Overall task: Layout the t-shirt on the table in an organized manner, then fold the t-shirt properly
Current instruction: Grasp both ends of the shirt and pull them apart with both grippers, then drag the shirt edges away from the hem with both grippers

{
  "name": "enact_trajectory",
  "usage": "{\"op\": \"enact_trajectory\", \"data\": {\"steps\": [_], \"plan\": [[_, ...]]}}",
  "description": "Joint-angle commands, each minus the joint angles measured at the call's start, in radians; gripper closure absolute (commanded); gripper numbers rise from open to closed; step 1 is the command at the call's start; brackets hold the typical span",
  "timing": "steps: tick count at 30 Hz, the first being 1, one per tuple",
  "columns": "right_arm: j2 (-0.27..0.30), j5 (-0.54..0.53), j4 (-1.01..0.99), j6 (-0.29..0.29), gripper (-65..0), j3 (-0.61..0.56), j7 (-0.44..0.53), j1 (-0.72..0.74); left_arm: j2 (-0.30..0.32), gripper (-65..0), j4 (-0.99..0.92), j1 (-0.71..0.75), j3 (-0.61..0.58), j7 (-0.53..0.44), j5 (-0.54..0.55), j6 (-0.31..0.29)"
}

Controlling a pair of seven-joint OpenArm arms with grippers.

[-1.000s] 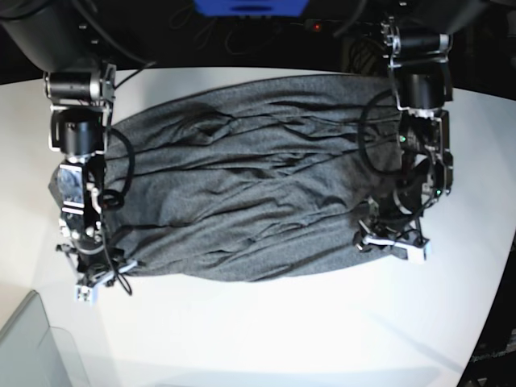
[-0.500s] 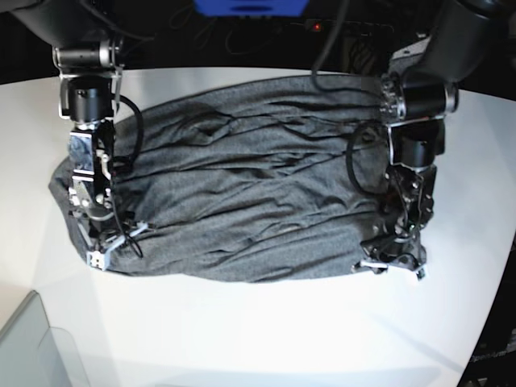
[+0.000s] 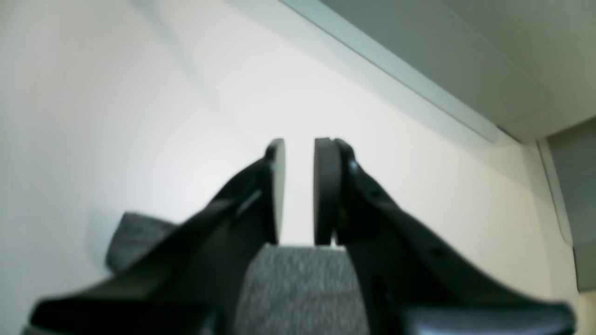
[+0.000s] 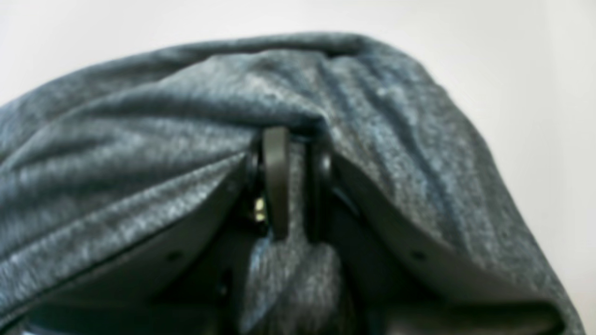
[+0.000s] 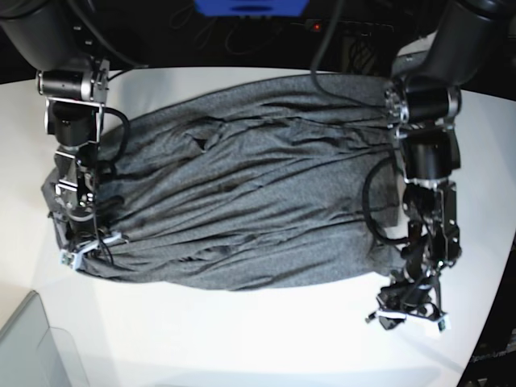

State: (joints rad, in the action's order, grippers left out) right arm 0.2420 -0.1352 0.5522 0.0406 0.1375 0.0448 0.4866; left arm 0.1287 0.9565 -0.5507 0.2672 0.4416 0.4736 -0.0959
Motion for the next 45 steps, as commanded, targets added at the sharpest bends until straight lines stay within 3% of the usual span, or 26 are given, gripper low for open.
{"op": "enact_trajectory", "data": {"steps": [1,4,9,17,23,26,31,35,40,43,45], "plan": [[0.012,0.003,0.033,-0.015,-7.4,0.02,-0.013,0.017,0.002,-10.8,0.101,0.019,-0.004,0.03,0.032,-0.009],[0.004,0.003,0.125,-0.015,-7.4,0.08,-0.049,-0.032,0.002,-10.8,0.365,0.192,0.001,0.15,0.107,-0.001],[-0.031,0.003,0.345,-0.015,-7.4,0.112,-0.098,-0.139,0.004,-10.8,0.536,0.433,-0.004,0.198,0.136,-0.001],[-0.103,0.003,0.653,-0.015,-7.4,0.107,-0.227,-0.285,0.013,-10.8,0.402,0.507,-0.006,0.196,0.129,-0.006],[-0.137,0.003,0.787,-0.014,-7.4,0.107,-0.316,-0.363,0.033,-10.8,0.094,0.335,-0.007,0.191,0.127,-0.008],[-0.142,0.003,0.834,-0.014,-7.4,0.107,-0.333,-0.409,0.025,-10.8,-0.097,0.231,-0.007,0.089,0.055,-0.008],[-0.14,0.003,0.862,-0.014,-7.4,0.107,-0.339,-0.457,0.022,-10.8,-0.341,0.091,-0.007,-0.162,-0.115,-0.009],[-0.134,0.006,0.8,-0.014,-7.4,0.109,-0.339,-0.451,0.029,-10.8,-0.508,0.002,-0.006,-0.321,-0.16,-0.009],[-0.117,0.006,0.678,-0.014,-7.4,0.106,-0.337,-0.389,0.032,-10.8,-0.589,-0.082,-0.007,-0.433,-0.161,-0.009],[-0.114,0.007,0.547,-0.014,-7.4,0.106,-0.331,-0.317,0.032,-10.8,-0.591,-0.119,-0.007,-0.452,-0.161,-0.009],[-0.082,0.007,0.443,-0.014,-7.4,0.106,-0.329,-0.251,0.032,-10.8,-0.589,-0.145,-0.006,-0.452,-0.16,-0.009]]}}
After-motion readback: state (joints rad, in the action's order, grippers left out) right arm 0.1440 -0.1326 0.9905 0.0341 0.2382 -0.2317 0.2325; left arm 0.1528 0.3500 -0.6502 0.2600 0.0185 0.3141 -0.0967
